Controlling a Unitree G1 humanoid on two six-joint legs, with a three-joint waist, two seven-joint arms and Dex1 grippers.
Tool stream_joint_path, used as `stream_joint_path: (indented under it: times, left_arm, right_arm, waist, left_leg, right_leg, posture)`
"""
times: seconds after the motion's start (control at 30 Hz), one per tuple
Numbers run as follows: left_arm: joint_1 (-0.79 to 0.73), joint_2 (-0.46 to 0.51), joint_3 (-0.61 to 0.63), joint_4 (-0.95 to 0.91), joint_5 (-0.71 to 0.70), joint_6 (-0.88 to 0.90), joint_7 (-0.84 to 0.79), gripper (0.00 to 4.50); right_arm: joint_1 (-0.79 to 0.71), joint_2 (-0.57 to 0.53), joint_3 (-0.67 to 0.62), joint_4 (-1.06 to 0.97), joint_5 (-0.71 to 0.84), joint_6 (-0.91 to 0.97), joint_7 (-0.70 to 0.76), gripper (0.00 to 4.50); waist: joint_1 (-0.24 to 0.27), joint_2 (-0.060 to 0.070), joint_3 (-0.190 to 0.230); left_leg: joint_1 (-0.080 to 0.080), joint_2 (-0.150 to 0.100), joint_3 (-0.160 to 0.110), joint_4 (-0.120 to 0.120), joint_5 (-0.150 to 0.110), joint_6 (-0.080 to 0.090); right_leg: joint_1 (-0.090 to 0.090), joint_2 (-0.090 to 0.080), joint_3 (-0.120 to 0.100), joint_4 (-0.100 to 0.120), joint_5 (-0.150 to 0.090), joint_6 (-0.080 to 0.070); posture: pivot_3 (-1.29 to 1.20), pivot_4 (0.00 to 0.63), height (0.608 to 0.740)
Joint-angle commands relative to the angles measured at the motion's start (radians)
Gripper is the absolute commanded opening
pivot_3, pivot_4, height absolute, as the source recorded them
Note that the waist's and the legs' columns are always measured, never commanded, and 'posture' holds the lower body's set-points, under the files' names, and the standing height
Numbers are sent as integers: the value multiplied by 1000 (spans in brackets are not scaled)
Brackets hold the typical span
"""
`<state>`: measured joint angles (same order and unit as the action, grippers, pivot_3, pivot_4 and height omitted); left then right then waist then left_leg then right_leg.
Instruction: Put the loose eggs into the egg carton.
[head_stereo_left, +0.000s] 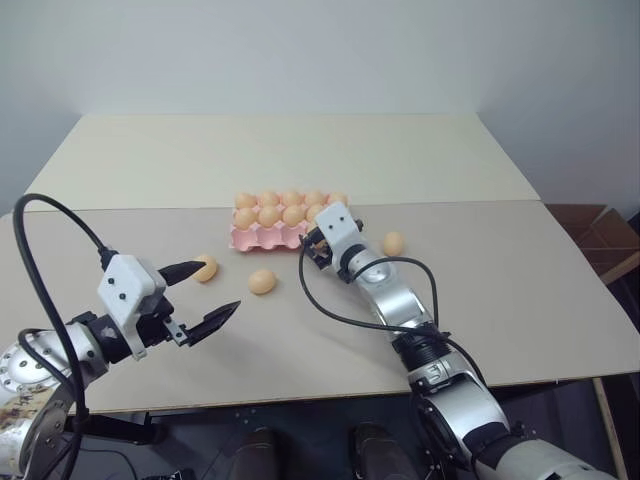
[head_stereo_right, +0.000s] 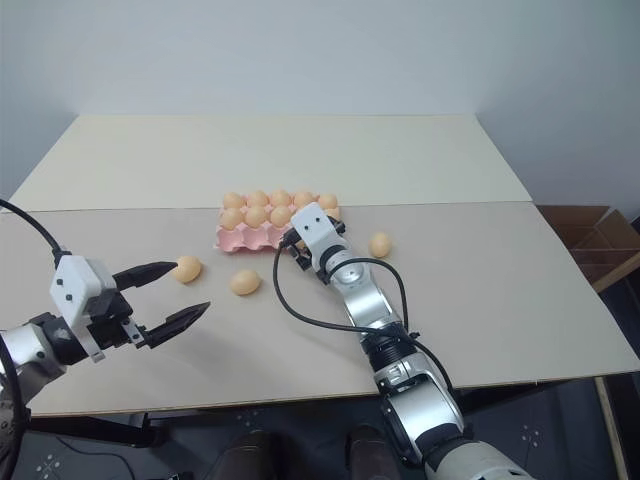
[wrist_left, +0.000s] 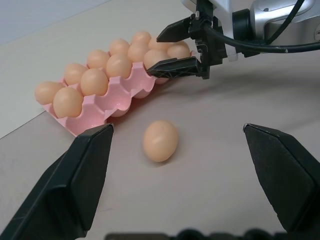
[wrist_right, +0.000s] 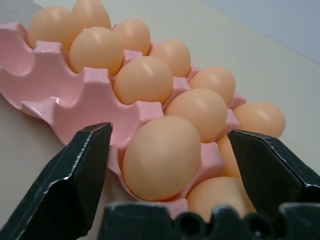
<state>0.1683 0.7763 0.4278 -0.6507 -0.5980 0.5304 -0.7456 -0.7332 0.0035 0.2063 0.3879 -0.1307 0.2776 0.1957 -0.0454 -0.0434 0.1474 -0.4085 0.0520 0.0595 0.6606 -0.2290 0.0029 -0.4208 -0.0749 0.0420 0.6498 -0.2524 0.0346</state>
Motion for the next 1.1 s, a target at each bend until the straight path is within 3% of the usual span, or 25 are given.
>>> stream_joint_path:
  times: [0.03, 0.23, 0.37, 0.6, 0.9, 1.1]
  left_arm:
    - [-7, -11, 7, -27, -26, 1, 13, 4500]
    - [25, -63, 25, -48, -67, 11, 54, 4500]
    - [71, -100, 16, -65, -58, -3, 79, 4500]
    - [51, -93, -39, -46, -26, -31, 57, 4500]
    - [38, -98, -92, -33, -20, -52, 38, 4500]
    - [-27, -83, -143, 4, -23, -58, -9, 4500]
  right_arm:
    - [14, 4, -51, -185, 64, 16, 22, 4206]
    - [230, -32, -79, -591, 192, 102, 106, 4206]
    - [457, -103, -73, -810, 215, 110, 133, 4206]
    - [733, -230, -37, -914, 123, -32, 132, 4206]
    - [945, -120, -91, -1095, 192, 104, 4, 4206]
    - [1004, -120, -58, -1145, 130, 125, -51, 4206]
  waist:
    - [0, 0, 0]
    - [4, 0, 0]
    - [6, 0, 0]
    - [5, 0, 0]
    - [10, 0, 0]
    - [23, 0, 0]
  left_leg:
    - [0, 0, 0, 0, 0, 0]
    - [-2, 0, -2, -1, 0, 0]
    - [-1, -1, -1, 0, 0, 0]
    - [1, -1, 1, 0, 0, 0]
    - [1, 0, 1, -1, 0, 0]
    - [1, 0, 1, 0, 0, 0]
  right_leg:
    - [0, 0, 0, 0, 0, 0]
    - [-1, -1, -1, 0, 0, 0]
    - [1, -2, 0, -1, 1, 2]
    - [1, 0, 0, -1, 1, 1]
    - [1, -1, 1, -2, 0, 0]
    - [1, 0, 1, -2, 0, 0]
  posture:
    - [0, 150, 740]
    - [0, 150, 740]
    - [0, 150, 740]
    - [0, 150, 740]
    - [0, 150, 740]
    - [0, 150, 740]
